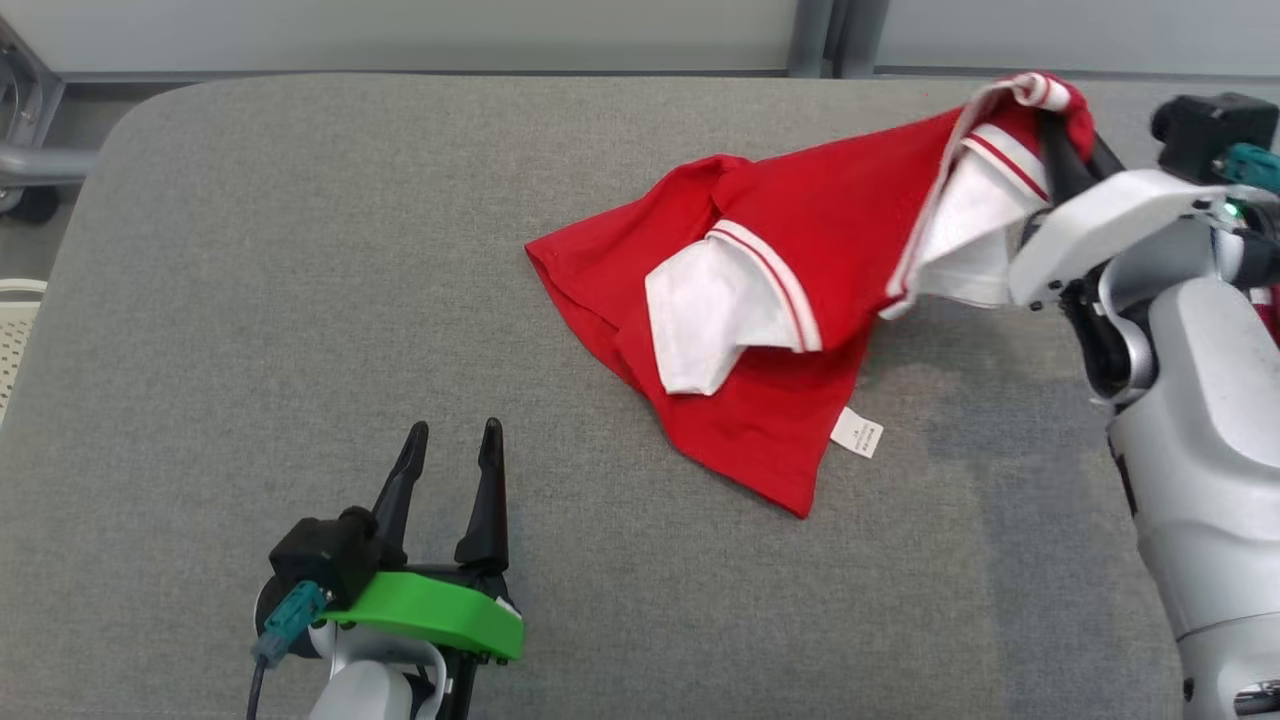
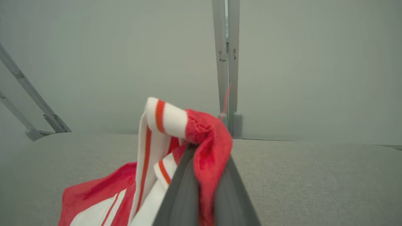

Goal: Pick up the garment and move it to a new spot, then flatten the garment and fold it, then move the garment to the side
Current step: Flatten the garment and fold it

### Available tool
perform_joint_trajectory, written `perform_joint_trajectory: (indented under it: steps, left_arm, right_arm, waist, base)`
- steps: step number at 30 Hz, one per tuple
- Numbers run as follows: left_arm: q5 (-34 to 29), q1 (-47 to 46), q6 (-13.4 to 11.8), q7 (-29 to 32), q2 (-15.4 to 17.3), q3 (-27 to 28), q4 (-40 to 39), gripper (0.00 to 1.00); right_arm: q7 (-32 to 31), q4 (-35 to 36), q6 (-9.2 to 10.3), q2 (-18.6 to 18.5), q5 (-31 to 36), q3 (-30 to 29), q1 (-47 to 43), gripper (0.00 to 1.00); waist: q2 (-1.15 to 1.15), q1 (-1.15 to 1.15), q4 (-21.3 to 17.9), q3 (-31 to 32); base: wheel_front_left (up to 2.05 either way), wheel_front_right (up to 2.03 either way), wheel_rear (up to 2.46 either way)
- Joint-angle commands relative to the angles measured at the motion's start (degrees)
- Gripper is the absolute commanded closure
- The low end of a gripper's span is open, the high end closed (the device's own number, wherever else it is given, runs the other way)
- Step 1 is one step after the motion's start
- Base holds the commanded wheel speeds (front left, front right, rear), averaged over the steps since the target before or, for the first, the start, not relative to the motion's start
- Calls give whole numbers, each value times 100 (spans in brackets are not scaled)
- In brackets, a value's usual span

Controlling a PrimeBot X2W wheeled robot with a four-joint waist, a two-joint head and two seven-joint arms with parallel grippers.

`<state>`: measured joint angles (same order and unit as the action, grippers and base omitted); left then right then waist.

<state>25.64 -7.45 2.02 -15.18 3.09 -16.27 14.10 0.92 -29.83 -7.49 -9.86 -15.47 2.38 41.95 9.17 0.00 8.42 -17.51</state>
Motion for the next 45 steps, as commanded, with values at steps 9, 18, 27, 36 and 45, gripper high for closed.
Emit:
perform_joint_trajectory:
  steps: [9, 18, 27, 36, 45]
  left_arm:
    - [-63, -329, 98, 4, -11, -179, 103, 0]
    - [-96, -463, 140, 4, -16, -290, 171, 0]
    - [-129, -509, 105, 4, -16, -286, 186, 0]
    - [-221, -392, 74, 4, -15, -210, 151, 0]
    - [-322, -182, 47, 4, 1, -45, 32, 0]
  right_arm:
    - [569, -1943, 0, -594, 103, -788, 519, 100]
    - [1145, -2870, 0, -899, 108, -1048, 982, 91]
    - [1373, -3184, 0, -1068, 144, -919, 1196, 0]
    - [1420, -2768, 0, -1090, -37, -538, 895, 0]
    - [1418, -1744, 0, -672, -622, 42, -82, 0]
  waist:
    - [0, 0, 227, -468]
    - [0, 0, 234, -672]
    - [0, 0, 125, -756]
    - [0, 0, -198, -540]
    - [0, 0, -506, -166]
  base:
    - [0, 0, 0]
    - [0, 0, 0]
    - [0, 0, 0]
    - [0, 0, 0]
    - [0, 0, 0]
